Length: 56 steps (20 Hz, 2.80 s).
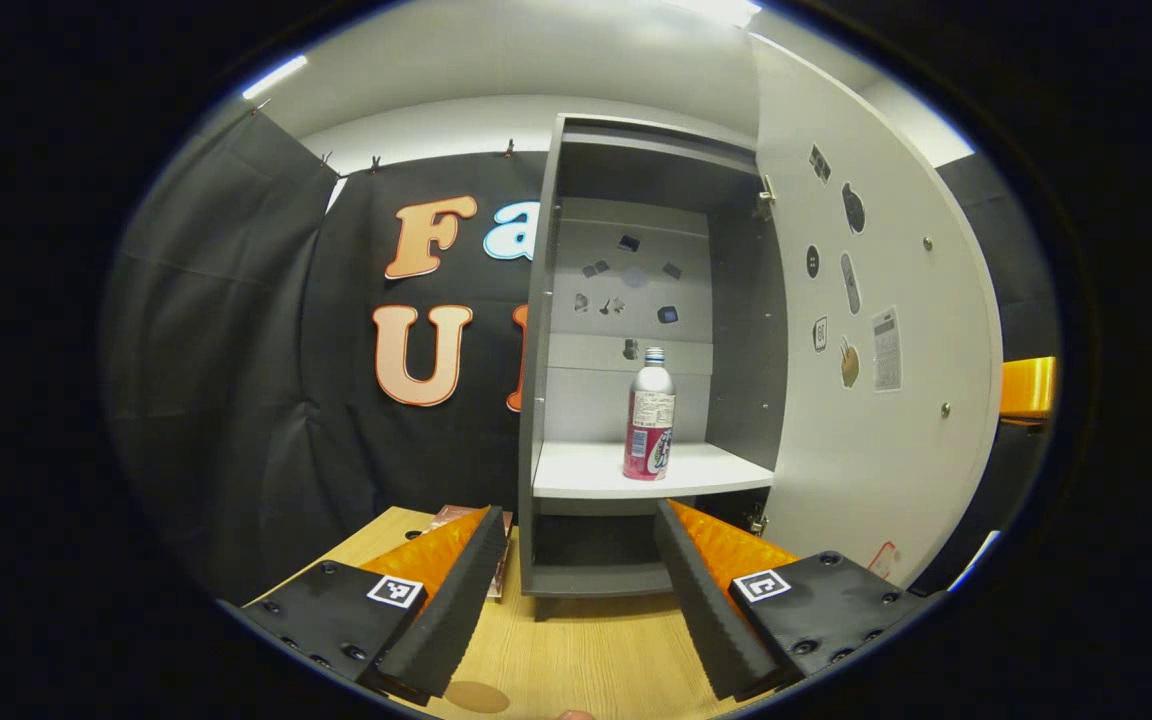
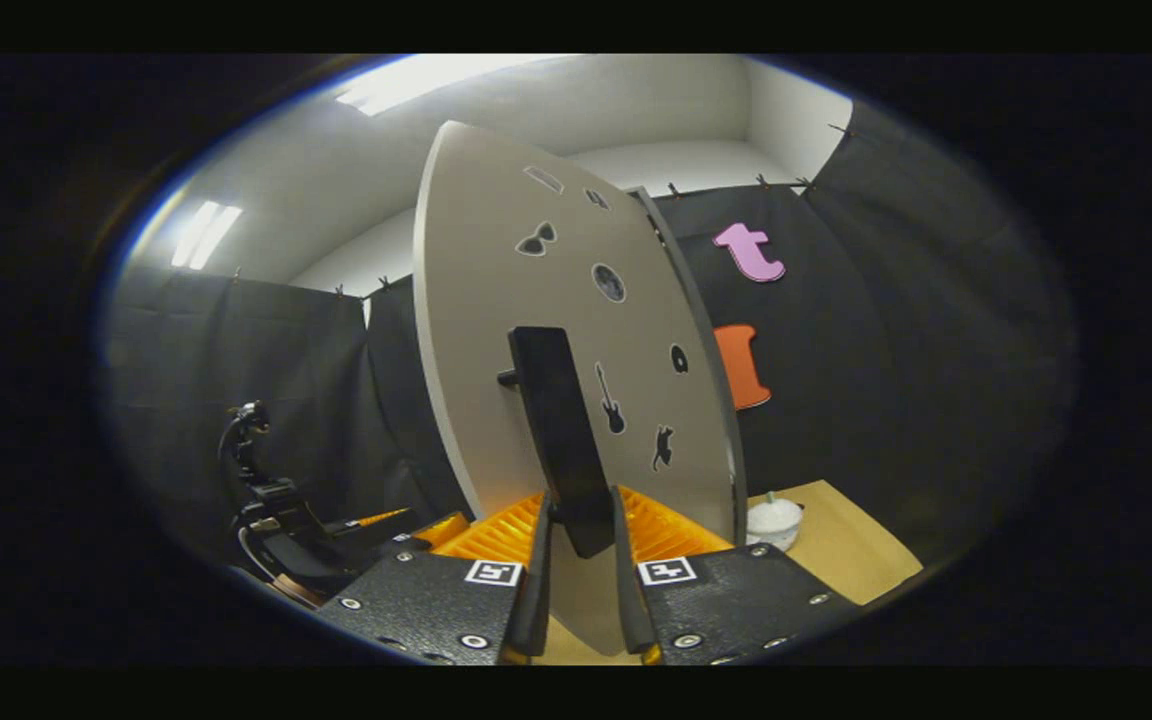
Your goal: Open the cabinet door with the right hand, grasp the bottle in the cabinet with the left hand and place it on the coaster, then close the cabinet door with the right hand.
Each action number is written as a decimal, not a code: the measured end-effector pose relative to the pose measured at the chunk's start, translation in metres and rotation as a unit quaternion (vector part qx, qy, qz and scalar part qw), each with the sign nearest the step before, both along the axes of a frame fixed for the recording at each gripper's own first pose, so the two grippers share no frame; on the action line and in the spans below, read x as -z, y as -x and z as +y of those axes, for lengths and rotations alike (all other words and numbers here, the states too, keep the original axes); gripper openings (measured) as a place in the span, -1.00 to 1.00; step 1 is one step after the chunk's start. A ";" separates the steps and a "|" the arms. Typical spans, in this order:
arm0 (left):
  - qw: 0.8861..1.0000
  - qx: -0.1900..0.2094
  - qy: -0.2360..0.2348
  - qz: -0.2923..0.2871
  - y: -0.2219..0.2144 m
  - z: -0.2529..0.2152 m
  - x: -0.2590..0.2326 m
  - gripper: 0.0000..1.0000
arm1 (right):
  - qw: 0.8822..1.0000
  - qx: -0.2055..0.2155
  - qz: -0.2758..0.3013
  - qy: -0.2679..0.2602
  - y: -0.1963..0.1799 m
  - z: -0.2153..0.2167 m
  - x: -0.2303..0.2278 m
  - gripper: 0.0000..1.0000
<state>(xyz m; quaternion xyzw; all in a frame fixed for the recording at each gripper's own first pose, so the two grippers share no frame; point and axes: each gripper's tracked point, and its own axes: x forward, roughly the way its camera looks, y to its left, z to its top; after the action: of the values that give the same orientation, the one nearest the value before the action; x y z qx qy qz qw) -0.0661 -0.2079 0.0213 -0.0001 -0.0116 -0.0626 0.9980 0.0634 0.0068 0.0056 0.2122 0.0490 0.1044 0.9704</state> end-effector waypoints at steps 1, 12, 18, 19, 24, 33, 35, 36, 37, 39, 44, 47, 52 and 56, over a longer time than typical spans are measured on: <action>1.000 0.005 -0.001 0.001 0.001 -0.007 -0.001 0.94 | 1.000 0.012 0.003 0.018 0.002 -0.004 0.002 -0.37; 0.998 0.068 -0.012 -0.016 -0.015 -0.069 -0.020 0.97 | 0.977 0.177 0.044 0.108 0.011 -0.102 0.030 -0.77; 0.997 0.082 -0.010 -0.004 -0.020 -0.077 -0.016 0.96 | 0.969 0.167 0.027 0.182 0.017 -0.095 0.024 -0.86; 0.996 0.085 -0.006 -0.001 -0.020 -0.077 -0.016 0.94 | 0.966 0.172 0.028 0.191 0.018 -0.096 0.024 -0.85; 0.997 0.080 -0.010 -0.005 -0.017 -0.061 -0.020 0.94 | 0.977 0.185 0.048 0.091 0.015 -0.094 0.031 -0.99; 0.997 0.071 -0.005 -0.005 -0.021 -0.035 -0.023 0.94 | 0.971 0.203 0.060 0.116 0.040 -0.079 0.024 -0.82; 0.997 0.070 -0.010 -0.010 -0.022 -0.032 -0.026 0.94 | 0.970 0.201 0.054 0.123 0.046 -0.071 0.016 -0.70; 0.997 0.069 -0.012 -0.012 -0.024 -0.031 -0.029 0.94 | 0.972 0.193 0.049 0.127 0.048 -0.063 0.010 -0.58; 0.997 0.069 -0.014 -0.013 -0.026 -0.031 -0.029 0.94 | 0.973 0.185 0.046 0.131 0.049 -0.055 0.007 -0.58; 0.997 0.072 -0.016 -0.011 -0.028 -0.033 -0.030 0.94 | 0.975 0.166 0.042 0.139 0.043 -0.036 0.003 -0.58; 0.994 0.108 -0.024 -0.017 -0.053 -0.041 -0.030 0.94 | 0.980 0.135 0.028 0.143 0.007 0.024 0.002 -0.56; 0.989 0.143 -0.027 -0.022 -0.077 -0.045 -0.030 0.94 | 0.978 0.150 0.017 0.145 -0.021 0.058 0.003 -0.60; 0.978 0.207 -0.021 -0.027 -0.118 -0.047 -0.030 0.94 | 0.971 0.188 0.031 0.142 -0.056 0.103 0.021 -0.55; 0.972 0.232 -0.008 -0.024 -0.155 -0.060 -0.033 0.94 | 0.972 0.188 0.049 0.134 -0.102 0.123 0.032 -0.33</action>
<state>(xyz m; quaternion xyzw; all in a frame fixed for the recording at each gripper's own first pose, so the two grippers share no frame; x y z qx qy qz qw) 0.0889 -0.2676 0.0547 0.0062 -0.0352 -0.2927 0.9555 0.1650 0.1294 -0.0263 0.0909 0.0690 -0.0976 0.9887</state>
